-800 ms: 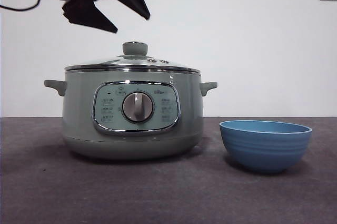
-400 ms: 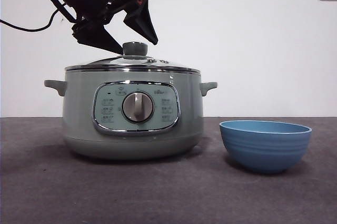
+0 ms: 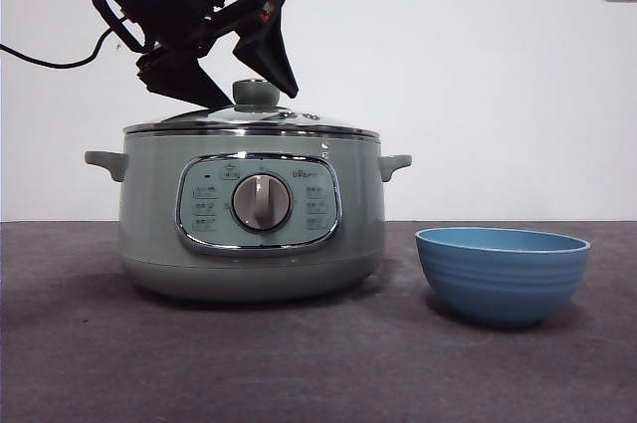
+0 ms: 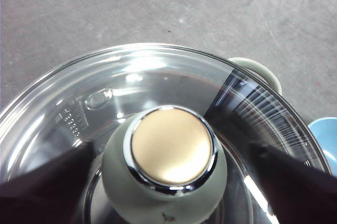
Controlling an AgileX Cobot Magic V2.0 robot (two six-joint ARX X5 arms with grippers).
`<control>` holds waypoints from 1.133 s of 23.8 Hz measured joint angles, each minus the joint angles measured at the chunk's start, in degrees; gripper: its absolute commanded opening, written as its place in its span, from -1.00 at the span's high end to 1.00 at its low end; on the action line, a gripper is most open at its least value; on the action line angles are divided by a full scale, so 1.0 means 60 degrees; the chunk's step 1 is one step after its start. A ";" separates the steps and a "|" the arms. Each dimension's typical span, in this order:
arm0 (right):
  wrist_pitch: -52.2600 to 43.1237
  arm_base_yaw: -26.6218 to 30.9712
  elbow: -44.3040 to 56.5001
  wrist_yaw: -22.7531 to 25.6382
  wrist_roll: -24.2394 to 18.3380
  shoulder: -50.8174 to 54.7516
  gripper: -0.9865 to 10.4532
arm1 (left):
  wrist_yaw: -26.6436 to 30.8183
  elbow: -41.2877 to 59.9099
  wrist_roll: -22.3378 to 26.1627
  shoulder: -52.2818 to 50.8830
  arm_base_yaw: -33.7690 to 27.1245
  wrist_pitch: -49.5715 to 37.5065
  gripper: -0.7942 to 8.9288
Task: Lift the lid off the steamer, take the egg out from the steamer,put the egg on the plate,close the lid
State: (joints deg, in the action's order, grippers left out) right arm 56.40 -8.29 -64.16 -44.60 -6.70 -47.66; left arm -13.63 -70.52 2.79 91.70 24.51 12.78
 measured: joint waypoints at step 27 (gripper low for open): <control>0.0000 0.0000 0.0000 0.0466 0.0000 0.0000 -0.06 | 0.0073 0.0007 0.0022 -0.1355 0.0007 0.0295 0.85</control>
State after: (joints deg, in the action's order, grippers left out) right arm 56.40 -8.29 -64.16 -41.80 -6.70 -47.66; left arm -13.19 -70.48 2.92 83.57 24.56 14.55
